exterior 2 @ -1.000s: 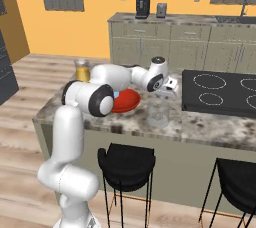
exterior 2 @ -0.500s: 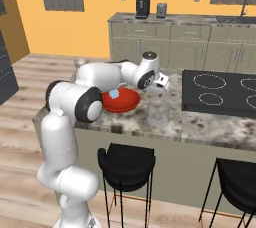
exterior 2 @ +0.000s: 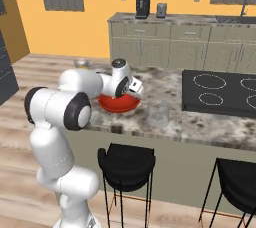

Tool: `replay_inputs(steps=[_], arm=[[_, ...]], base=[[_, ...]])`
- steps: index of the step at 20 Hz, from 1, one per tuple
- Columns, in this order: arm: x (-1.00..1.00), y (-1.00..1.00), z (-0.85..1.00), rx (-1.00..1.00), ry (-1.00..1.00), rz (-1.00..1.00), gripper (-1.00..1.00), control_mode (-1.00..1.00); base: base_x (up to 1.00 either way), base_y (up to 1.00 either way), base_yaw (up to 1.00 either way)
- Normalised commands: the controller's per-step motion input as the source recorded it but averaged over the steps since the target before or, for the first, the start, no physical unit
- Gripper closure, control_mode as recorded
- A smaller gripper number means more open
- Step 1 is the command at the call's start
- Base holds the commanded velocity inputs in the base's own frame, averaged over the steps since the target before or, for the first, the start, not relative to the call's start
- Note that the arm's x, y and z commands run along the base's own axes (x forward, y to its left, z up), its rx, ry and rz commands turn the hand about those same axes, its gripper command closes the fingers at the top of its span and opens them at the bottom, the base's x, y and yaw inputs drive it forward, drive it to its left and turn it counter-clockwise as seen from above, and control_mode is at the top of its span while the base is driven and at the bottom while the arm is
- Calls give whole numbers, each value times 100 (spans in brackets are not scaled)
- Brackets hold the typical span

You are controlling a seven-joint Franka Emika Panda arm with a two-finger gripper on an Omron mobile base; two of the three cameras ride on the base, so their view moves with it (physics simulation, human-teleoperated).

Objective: There are two ice cubes in the ice bowl. Place both ice cubes in the glass cup.

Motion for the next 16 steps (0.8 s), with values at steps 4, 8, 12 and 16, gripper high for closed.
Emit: replay_inputs(steps=[4,8,12,16], arm=[[27,100,0,17,0,-18,-100,-100],[36,72,0,38,0,-9,-100,-100],[43,32,0,28,0,-4,-100,-100],[56,0,0,0,5,0,-100,-100]], base=[[0,0,0],[0,0,0],[0,0,0],[0,0,0]])
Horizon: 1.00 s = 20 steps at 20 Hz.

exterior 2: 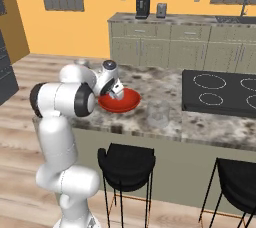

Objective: There are two ice cubes in the ice bowl. Place both ice cubes in the glass cup.

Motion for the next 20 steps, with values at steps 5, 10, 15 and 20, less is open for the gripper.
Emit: replay_inputs(steps=[5,10,15,20], arm=[[68,5,-3,0,6,0,-100,-100],[47,5,-24,0,11,0,-100,-100],[38,6,-45,-3,15,0,-100,-100],[44,8,-30,0,7,0,-100,-100]], base=[[0,0,0],[0,0,0],[0,0,0],[0,0,0]])
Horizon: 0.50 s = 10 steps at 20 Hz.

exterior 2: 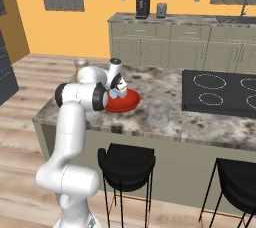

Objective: There are two ice cubes in the ice bowl. Place both ice cubes in the glass cup.

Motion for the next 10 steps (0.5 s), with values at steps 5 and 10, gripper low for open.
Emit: replay_inputs(steps=[5,10], arm=[[12,1,-19,0,2,0,100,-100],[-10,-6,9,1,0,-1,100,-100]], base=[[0,0,0],[0,0,0]])
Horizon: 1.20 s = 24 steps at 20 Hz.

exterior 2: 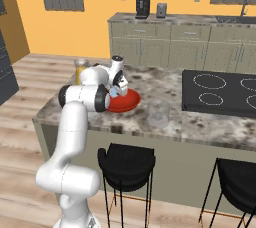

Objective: There are two ice cubes in the ice bowl. Place both ice cubes in the glass cup.

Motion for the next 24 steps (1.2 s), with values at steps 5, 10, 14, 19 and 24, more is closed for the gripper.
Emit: replay_inputs(steps=[5,10,14,19,24], arm=[[-63,-44,96,1,-9,-10,100,-100],[-98,-51,96,-8,-7,-13,100,-100],[-95,-54,32,-30,1,-18,100,-100],[-64,-87,0,-8,3,-15,100,-100],[-8,-65,6,12,1,-3,100,-100]], base=[[0,0,0],[0,0,0],[0,0,0],[0,0,0],[0,0,0]])
